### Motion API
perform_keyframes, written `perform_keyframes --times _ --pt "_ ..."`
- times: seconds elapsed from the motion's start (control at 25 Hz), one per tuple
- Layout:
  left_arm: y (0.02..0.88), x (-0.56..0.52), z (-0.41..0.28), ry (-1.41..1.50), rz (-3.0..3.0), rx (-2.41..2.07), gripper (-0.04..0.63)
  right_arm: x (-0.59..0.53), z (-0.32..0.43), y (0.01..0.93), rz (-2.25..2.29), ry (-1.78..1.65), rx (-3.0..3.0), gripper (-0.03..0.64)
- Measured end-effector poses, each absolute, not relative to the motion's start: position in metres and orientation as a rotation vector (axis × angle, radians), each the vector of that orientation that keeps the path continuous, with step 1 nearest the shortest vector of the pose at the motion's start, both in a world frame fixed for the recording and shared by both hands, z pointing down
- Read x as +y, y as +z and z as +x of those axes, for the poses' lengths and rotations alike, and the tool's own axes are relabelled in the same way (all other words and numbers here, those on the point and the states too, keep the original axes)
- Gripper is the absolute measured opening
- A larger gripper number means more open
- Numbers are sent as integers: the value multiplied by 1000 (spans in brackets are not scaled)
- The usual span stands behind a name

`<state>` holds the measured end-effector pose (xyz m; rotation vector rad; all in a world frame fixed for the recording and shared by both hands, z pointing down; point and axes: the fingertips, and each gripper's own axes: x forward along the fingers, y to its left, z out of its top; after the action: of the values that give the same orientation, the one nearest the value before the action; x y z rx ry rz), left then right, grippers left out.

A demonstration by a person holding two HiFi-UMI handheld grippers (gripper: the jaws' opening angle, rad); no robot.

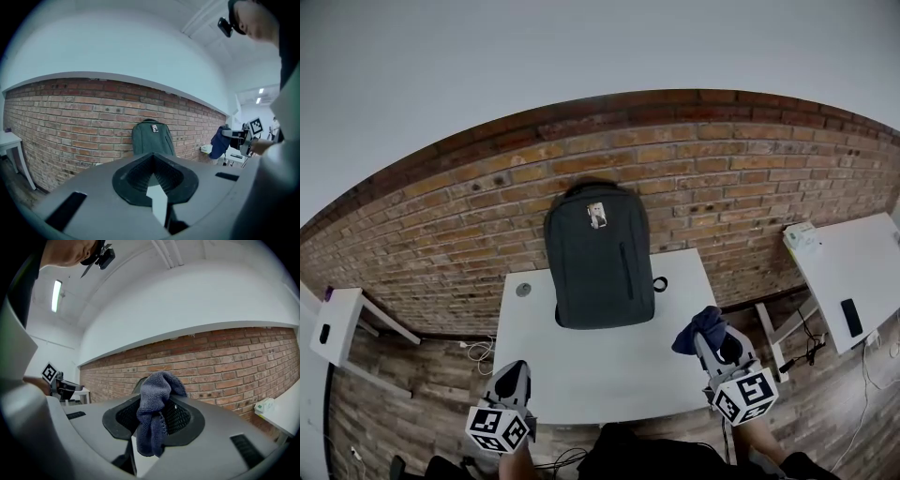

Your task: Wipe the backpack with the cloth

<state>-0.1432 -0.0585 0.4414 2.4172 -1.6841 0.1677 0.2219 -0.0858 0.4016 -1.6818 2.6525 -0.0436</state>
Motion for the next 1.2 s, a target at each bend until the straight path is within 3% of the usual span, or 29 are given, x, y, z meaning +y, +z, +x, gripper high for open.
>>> perform_keyframes --times 1.2 --pt "449 -233 -216 169 2538 -1407 -3 -221 108 398 -1826 -78 2607 106"
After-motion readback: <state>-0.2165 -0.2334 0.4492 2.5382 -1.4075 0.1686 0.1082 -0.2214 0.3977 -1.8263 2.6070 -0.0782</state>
